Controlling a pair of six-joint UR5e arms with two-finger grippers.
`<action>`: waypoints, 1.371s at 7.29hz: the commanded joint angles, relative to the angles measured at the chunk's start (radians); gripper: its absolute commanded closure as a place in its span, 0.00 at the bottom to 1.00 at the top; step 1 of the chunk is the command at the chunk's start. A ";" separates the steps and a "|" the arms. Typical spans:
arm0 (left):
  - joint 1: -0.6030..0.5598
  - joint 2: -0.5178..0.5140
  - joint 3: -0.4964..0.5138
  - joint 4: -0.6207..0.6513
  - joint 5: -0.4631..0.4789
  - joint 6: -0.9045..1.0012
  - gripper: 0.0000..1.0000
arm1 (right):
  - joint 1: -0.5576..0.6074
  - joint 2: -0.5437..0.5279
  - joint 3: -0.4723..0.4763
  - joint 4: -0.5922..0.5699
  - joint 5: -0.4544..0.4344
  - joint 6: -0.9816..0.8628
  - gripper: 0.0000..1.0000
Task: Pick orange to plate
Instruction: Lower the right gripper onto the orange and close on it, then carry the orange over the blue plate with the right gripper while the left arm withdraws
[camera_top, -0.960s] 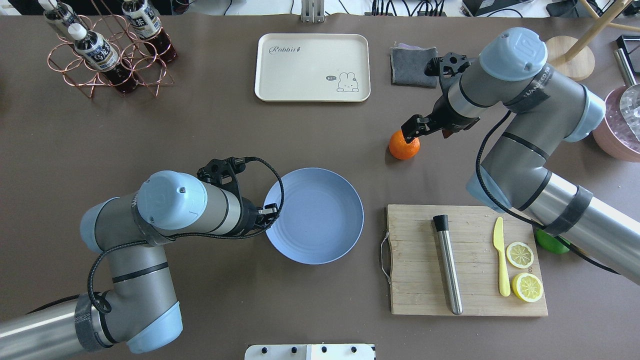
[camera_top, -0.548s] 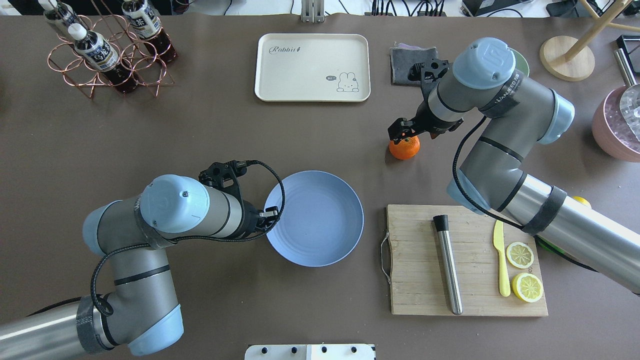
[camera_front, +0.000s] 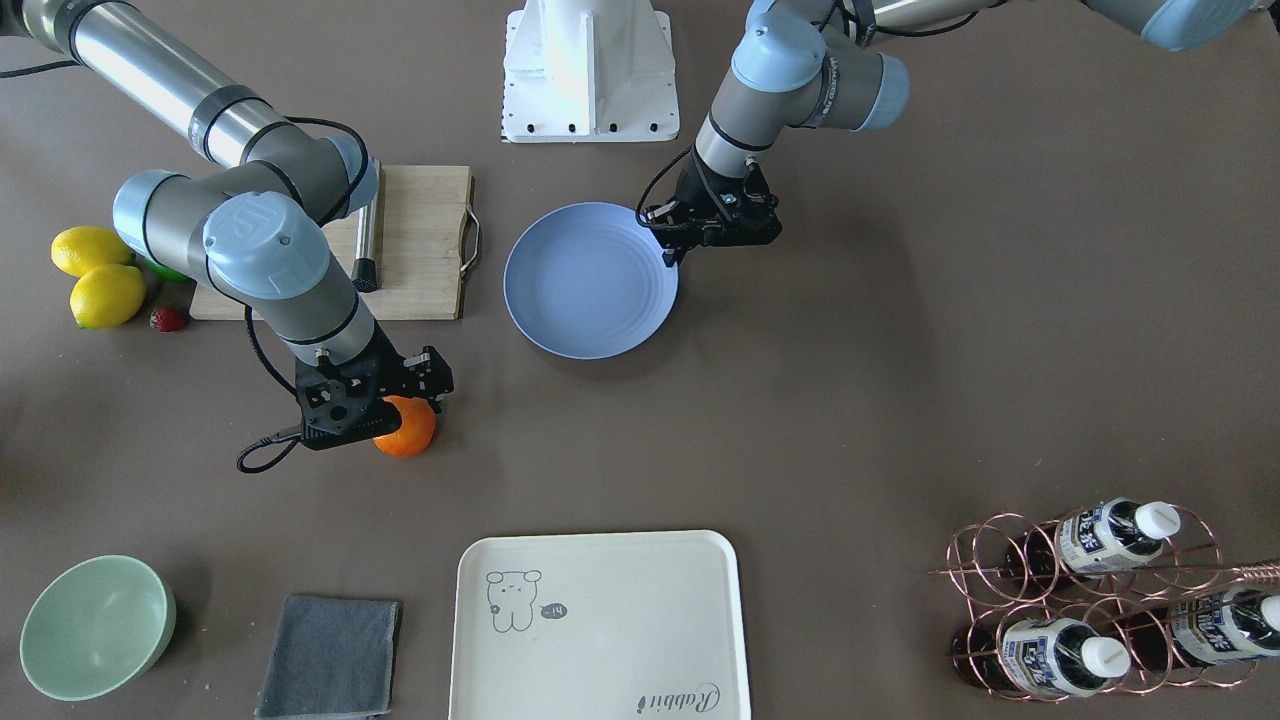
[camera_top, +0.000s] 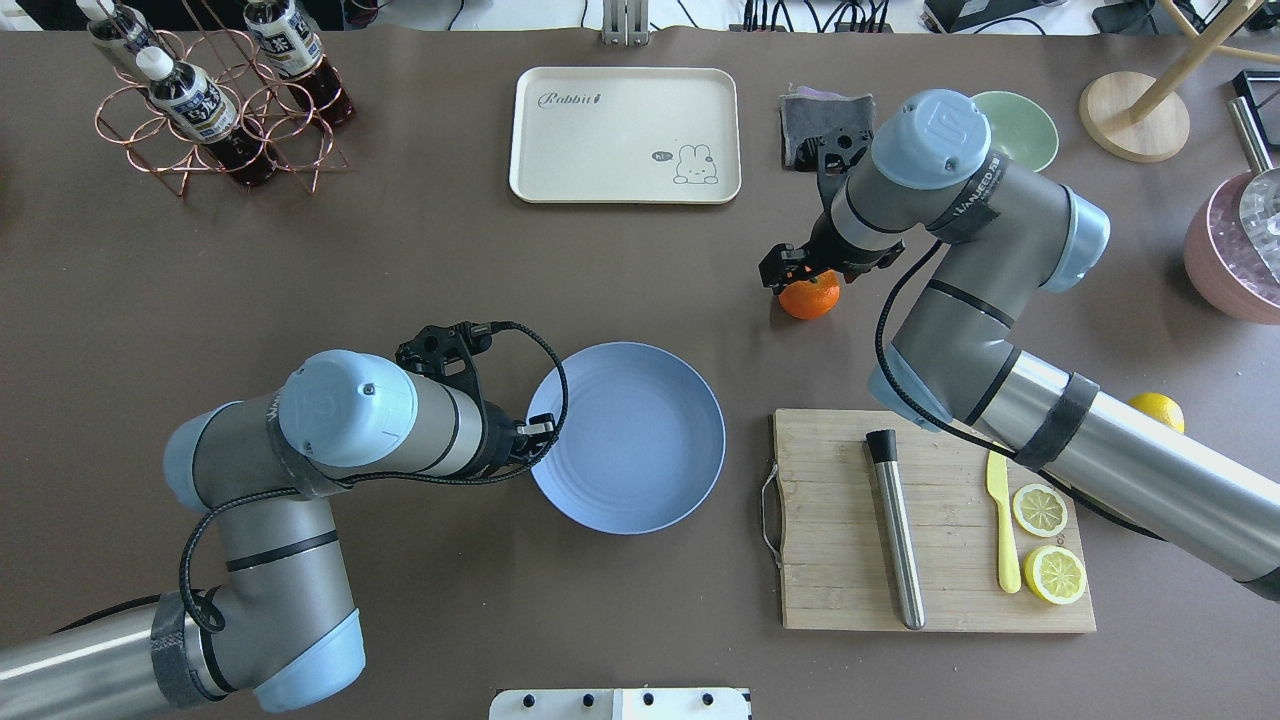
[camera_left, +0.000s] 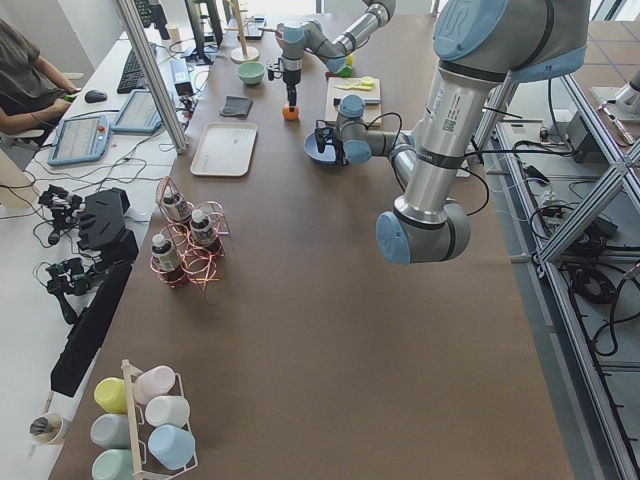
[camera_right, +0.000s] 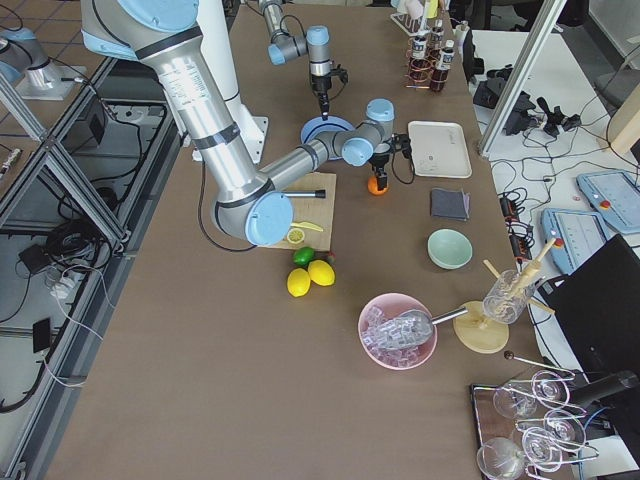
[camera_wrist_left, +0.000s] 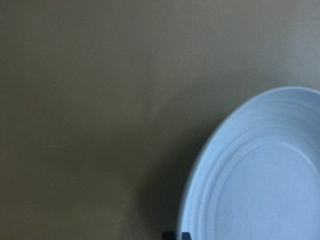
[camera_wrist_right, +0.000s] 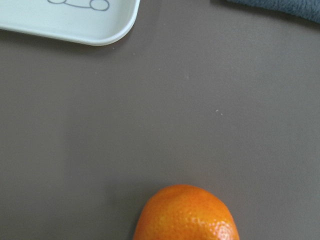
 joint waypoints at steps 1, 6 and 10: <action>-0.001 -0.002 -0.001 0.000 0.002 -0.001 0.04 | 0.000 0.012 -0.017 0.001 0.000 0.001 0.48; -0.079 0.000 -0.050 0.006 -0.029 -0.007 0.03 | 0.039 0.016 0.073 -0.016 0.054 0.010 1.00; -0.379 0.127 -0.063 0.005 -0.298 0.268 0.03 | -0.184 0.037 0.352 -0.240 -0.127 0.302 1.00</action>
